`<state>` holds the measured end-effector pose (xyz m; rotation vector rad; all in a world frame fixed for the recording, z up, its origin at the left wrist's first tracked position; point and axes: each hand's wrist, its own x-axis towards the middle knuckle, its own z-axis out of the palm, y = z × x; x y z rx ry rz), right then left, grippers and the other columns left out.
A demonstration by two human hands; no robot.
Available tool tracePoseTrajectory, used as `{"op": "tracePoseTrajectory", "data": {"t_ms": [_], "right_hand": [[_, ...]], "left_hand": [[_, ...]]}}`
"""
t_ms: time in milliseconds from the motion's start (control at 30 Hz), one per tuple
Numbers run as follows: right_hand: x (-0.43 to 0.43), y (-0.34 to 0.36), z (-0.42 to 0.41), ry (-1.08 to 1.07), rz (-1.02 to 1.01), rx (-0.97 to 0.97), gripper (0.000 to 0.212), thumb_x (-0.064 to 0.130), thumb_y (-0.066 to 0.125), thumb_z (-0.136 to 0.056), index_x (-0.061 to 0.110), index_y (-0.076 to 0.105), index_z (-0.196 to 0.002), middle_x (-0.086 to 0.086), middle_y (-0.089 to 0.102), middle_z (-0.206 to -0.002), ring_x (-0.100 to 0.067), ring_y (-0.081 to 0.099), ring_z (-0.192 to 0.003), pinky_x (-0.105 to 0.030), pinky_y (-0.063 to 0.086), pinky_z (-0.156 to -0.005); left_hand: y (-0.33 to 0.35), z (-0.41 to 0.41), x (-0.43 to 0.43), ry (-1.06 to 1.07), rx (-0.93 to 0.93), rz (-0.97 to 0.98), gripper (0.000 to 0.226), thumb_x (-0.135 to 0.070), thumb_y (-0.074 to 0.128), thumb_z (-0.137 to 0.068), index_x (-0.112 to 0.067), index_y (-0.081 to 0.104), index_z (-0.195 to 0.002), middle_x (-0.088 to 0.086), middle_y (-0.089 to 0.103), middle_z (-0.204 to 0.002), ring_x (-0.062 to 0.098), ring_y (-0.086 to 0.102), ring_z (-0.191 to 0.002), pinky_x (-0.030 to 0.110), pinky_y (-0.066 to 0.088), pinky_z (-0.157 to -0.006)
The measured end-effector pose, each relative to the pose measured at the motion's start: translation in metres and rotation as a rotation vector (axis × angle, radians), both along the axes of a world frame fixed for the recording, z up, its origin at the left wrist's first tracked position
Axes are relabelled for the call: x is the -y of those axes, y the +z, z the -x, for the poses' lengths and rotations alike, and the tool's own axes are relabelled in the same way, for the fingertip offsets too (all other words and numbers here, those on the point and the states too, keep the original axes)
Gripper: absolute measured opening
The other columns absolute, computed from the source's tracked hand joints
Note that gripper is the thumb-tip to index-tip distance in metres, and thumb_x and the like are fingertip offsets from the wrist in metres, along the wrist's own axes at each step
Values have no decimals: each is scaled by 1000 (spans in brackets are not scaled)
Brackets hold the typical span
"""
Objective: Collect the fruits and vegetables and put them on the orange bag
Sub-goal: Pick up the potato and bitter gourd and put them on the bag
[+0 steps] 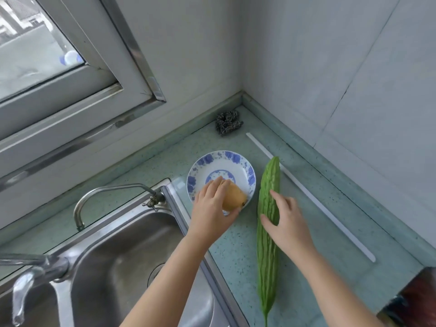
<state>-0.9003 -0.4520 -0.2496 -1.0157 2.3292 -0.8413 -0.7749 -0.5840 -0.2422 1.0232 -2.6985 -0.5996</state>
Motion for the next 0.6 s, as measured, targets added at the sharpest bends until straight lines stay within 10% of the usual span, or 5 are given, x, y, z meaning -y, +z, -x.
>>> {"op": "tracePoseTrajectory", "data": {"t_ms": [600], "right_hand": [[7,-25,-5,-176,135,285,72,22,67,-79,35,27,-138,0,36,-105,-20,52,-90,-27,39,-73]], "left_hand": [[-13,25,10,148,-44,-214,74,-28,78,-69,-19,42,-132,8,40,-131,28,37,-117,32,33,-93]]}}
